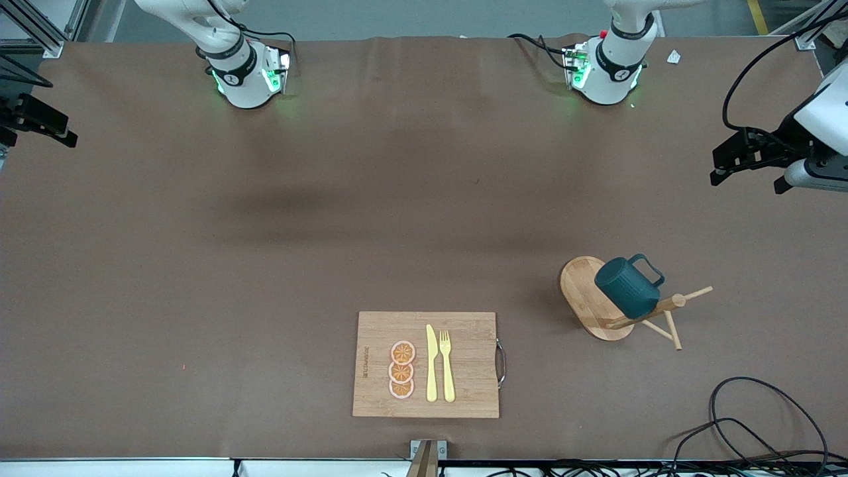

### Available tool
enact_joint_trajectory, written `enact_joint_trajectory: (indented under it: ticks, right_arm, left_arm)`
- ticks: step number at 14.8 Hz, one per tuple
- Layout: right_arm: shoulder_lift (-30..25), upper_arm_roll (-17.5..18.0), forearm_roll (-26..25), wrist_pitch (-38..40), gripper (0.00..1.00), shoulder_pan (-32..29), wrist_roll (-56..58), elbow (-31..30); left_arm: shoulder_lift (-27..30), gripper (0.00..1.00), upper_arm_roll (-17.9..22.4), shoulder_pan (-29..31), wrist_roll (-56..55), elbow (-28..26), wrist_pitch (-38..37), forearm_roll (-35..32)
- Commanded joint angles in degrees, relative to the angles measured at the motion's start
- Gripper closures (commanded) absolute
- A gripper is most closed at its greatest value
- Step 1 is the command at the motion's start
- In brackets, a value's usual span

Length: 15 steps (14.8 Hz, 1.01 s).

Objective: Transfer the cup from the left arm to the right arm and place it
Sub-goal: 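Move the left gripper toward the teal mug on the wooden stand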

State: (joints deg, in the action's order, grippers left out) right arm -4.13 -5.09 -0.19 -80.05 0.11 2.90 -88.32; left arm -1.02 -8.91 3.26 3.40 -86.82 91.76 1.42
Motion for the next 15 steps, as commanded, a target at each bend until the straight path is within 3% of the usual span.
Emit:
enact_joint_trajectory:
  ticks: [1,12,15]
  right_arm:
    - [-1.8,0.3,-0.7,-0.5,0.0,-0.1,0.3,-2.0]
    - [-1.7,0.3,-0.7,-0.5,0.0,0.0,0.3,-2.0]
    - [-1.7,0.3,-0.5,-0.6,0.0,-0.1,0.3,-1.9]
  left_arm:
    - [-0.5,0.0,-0.2,0.3,-0.4,1.0,-0.4,0.0]
    - [-2.8,0.0,0.0,0.8,-1.3,0.2,-2.1,-0.9]
    - [-3.4,0.0,0.6,2.2,-11.4,0.2,-2.5,-0.5]
